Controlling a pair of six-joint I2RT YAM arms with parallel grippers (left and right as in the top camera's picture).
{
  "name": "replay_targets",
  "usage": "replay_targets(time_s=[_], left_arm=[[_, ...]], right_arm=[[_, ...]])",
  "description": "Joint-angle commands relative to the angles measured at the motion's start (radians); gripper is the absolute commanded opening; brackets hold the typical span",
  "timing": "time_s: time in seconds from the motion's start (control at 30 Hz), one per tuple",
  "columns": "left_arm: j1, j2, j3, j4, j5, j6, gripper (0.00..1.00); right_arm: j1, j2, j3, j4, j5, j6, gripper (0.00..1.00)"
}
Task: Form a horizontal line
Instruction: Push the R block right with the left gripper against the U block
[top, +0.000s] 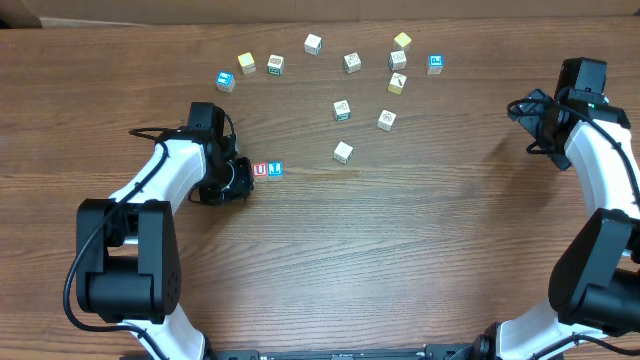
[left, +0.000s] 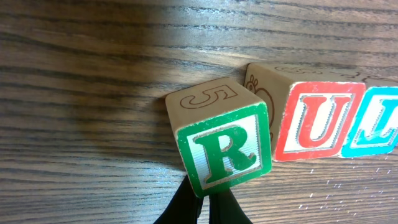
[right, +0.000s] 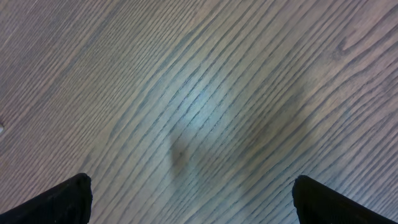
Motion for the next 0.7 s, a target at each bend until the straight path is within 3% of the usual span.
replay_targets(time_s=[0.0,0.53,0.67], left_arm=[[-0.002,0.005,-0.004,0.005,-0.001,0.02,0.04],[-0.002,0.005,-0.004,0.031,-0.032,0.04,0.04],[-0.002,0.005,-0.004,0.002,-0.132,0.039,0.05]], right_arm=[[0.0,-0.016,0.013,0.002,0.011,-0.004,1.0],[0.0,-0.016,0.013,0.002,0.011,-0.004,1.0],[0.0,-0.016,0.013,0.002,0.011,-0.004,1.0]])
